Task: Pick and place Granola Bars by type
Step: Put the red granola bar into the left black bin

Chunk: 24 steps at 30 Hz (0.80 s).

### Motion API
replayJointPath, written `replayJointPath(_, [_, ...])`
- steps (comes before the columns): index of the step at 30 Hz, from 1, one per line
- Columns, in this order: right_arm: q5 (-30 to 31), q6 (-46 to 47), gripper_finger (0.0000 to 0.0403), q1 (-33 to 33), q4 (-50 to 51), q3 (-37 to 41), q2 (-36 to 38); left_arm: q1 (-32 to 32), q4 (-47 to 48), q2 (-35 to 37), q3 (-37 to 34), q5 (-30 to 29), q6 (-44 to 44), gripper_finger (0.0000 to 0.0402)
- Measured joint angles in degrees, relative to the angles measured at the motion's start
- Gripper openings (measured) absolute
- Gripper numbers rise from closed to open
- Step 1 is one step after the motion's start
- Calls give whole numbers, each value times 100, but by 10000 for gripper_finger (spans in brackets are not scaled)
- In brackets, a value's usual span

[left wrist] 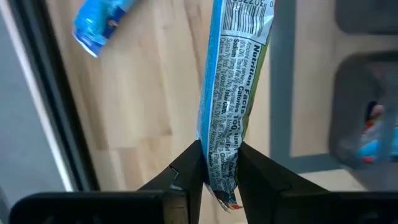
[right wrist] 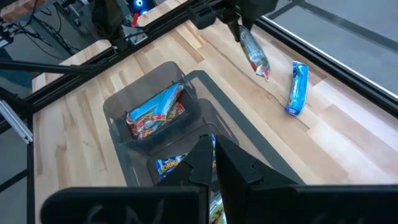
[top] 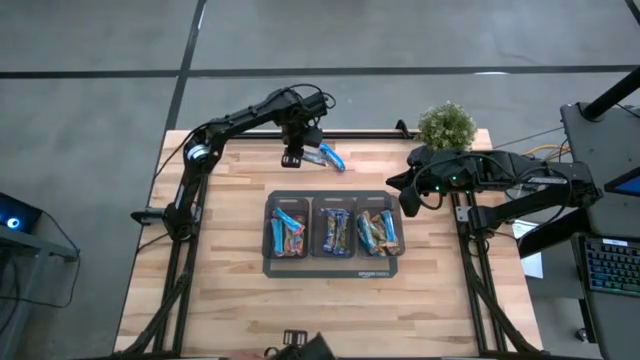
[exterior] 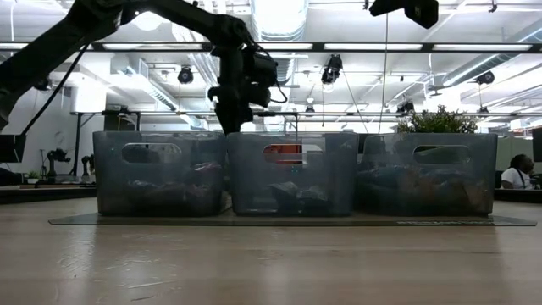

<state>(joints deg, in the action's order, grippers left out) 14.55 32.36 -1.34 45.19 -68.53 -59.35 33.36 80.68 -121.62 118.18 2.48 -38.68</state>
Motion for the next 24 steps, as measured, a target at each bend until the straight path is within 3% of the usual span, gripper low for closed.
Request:
replayJointPath(13, [0, -109, 13, 0, 0, 0, 0, -348, 743, 192, 60, 239, 985, 70])
replayJointPath(24, [-1, -212, 13, 2, 0, 21, 0, -671, 934, 801, 22, 296, 1869, 70])
